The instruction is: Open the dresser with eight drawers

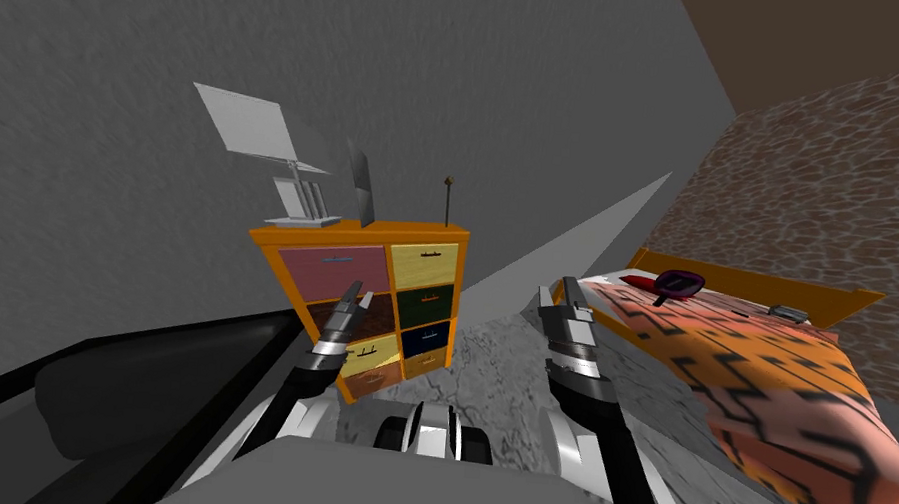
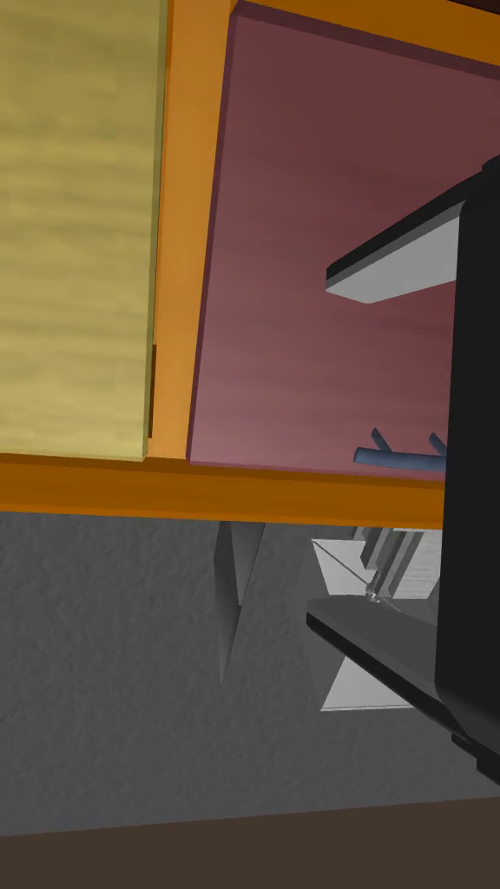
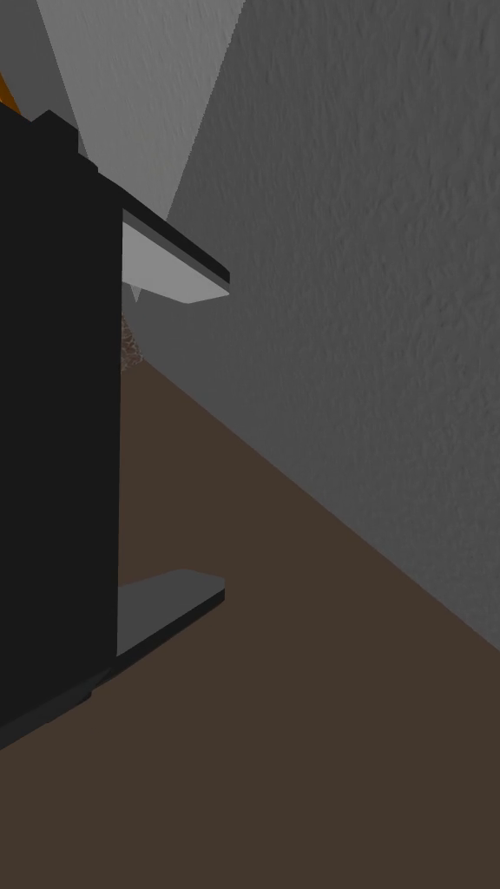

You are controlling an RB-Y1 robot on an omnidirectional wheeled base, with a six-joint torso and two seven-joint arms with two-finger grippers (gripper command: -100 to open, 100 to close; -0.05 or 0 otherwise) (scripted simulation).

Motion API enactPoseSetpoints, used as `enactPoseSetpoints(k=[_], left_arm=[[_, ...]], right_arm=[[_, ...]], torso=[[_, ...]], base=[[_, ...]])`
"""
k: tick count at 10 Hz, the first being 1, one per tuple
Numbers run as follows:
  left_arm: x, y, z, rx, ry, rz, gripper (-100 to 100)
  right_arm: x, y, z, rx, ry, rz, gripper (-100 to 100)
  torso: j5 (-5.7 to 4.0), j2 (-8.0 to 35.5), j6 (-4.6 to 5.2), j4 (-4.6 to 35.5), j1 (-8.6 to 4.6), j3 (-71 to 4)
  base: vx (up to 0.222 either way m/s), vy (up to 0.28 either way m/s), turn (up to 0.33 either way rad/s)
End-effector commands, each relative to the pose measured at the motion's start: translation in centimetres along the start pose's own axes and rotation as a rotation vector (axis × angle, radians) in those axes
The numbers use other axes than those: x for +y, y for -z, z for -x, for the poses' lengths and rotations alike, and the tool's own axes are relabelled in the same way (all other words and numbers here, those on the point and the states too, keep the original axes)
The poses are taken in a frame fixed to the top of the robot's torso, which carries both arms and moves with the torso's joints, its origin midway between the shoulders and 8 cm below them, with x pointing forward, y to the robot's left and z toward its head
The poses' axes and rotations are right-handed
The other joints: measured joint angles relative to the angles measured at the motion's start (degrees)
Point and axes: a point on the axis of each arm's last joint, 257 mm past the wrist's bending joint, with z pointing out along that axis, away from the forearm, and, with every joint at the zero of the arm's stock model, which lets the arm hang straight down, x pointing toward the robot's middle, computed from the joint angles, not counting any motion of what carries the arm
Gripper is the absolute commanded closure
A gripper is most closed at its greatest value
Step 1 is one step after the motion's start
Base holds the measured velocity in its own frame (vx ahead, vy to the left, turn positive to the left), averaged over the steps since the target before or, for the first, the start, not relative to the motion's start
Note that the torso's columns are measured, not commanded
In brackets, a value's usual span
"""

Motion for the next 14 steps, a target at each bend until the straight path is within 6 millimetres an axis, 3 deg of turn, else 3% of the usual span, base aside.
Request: enactPoseSetpoints(k=[1, 14], left_arm=[[2.1, 0.5, 0.2, -0.006, -0.001, 0.039, -100], [12.0, 3.7, 1.2, -0.010, -0.029, 0.237, -100]], right_arm=[[0.0, 0.0, 0.0, 0.000, 0.000, 0.000, 0], [0.0, 0.0, 0.0, 0.000, 0.000, 0.000, 0]], torso=[[0.00, 0.0, 0.00, 0.0, -0.01, 0.0], [0.01, 0.1, 0.00, 0.0, 0.03, 0.1]], base=[[0.049, -0.078, 0.018], [0.049, -0.080, 0.020]])
